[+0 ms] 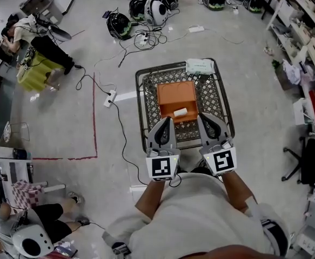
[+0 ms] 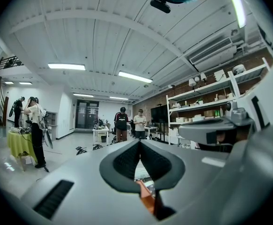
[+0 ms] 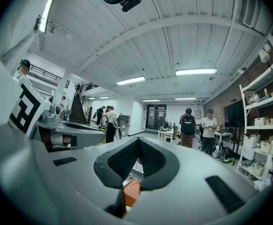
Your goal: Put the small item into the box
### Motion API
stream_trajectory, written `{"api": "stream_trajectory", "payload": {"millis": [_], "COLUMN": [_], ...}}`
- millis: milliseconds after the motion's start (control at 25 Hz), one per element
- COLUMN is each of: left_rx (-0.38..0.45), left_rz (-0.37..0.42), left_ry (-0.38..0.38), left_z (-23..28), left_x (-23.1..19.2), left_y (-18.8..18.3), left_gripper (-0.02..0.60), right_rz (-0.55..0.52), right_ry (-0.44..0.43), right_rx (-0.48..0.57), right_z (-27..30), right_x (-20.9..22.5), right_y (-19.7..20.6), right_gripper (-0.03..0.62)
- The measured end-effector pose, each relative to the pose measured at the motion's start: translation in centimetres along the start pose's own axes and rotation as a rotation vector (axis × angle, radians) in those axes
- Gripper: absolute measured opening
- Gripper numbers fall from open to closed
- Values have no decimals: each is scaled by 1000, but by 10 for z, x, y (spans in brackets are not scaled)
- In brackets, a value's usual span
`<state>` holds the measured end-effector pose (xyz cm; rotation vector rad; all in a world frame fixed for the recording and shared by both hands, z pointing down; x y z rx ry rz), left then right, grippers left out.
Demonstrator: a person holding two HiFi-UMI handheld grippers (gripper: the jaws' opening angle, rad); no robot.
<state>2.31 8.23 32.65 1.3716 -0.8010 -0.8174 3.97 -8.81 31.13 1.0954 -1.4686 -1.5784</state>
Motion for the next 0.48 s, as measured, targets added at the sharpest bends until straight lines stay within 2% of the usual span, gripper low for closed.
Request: {"api": "stream_trajectory", "payload": {"millis": [480], "left_rx": [-14], "left_rz": [-7], "left_ry": [15], "left_z": [9], "left_x": [2], "left_y": [1], "left_gripper": [9], "right_rz": [-17], "right_ry": [1], "right_rx": [-17], "right_z": [4], "right_x": [7], "right_y": [1], "right_gripper": [3]}}
Point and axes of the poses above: the fingertips, and each gripper's own axes: z forward along the fingers, x to its right, y out of its underside, the point moved 9 cm from there along -z, backward along the fingers, and after that the axes turned 1 degree about y, right-handed, at the moved point
